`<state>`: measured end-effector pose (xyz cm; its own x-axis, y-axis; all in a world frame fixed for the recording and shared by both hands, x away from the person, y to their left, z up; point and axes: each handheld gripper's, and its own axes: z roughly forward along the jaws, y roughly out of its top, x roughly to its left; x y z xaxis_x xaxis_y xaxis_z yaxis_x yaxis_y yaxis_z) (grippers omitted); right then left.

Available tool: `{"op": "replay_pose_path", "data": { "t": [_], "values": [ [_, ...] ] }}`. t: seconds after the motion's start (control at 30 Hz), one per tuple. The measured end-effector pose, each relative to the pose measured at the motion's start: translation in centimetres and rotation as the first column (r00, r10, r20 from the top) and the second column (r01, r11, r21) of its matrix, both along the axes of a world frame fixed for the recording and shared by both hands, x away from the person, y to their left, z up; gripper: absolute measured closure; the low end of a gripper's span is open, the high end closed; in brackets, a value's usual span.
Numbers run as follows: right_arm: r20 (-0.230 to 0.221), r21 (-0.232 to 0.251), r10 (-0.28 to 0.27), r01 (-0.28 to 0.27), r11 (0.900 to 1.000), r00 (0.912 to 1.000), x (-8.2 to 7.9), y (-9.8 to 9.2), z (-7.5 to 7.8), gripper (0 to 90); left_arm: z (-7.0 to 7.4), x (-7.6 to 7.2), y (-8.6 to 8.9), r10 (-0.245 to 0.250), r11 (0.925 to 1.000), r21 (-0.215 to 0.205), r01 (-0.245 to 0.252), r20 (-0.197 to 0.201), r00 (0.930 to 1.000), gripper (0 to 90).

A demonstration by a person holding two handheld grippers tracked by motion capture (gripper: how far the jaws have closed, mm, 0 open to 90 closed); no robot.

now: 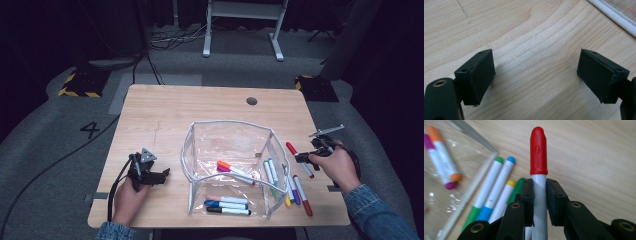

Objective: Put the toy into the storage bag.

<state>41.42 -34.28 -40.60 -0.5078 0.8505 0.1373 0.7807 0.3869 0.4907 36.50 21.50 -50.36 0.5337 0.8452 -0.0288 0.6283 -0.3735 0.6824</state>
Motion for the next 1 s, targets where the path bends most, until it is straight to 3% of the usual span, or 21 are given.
{"op": "replay_pose_path", "data": {
  "t": [0.17,0.5,0.6,0.77,0.9,1.0],
  "values": [
    [0.034,0.060,0.044,-0.046,0.997,0.9985,-0.9,0.6,3.3,76.9,0.0,0.0,0.0,0.000,1.0000,0.000,0.000,0.000,1.0000,14.9],
    [0.108,0.106,0.124,-0.135,0.985,0.9864,-2.9,1.9,8.7,77.0,0.0,0.0,0.0,0.000,1.0000,0.000,0.000,0.000,1.0000,14.9],
    [0.137,0.118,0.160,-0.176,0.977,0.9776,-3.8,2.6,10.7,77.0,0.0,0.0,0.0,0.000,1.0000,-0.001,0.000,0.000,1.0000,14.9],
    [0.157,0.122,0.231,-0.251,0.960,0.9603,-4.9,4.2,12.9,77.0,0.0,0.0,0.0,0.000,1.0000,0.000,0.000,0.000,1.0000,14.9],
    [0.168,0.124,0.296,-0.318,0.940,0.9402,-5.5,6.1,14.2,77.0,0.0,0.0,0.0,0.000,1.0000,0.000,0.000,0.000,1.0000,14.9],
    [0.164,0.123,0.353,-0.375,0.919,0.9209,-5.8,7.7,14.7,76.9,0.0,0.0,0.0,0.002,1.0000,0.000,-0.002,-0.002,1.0000,14.9]
  ]
}}
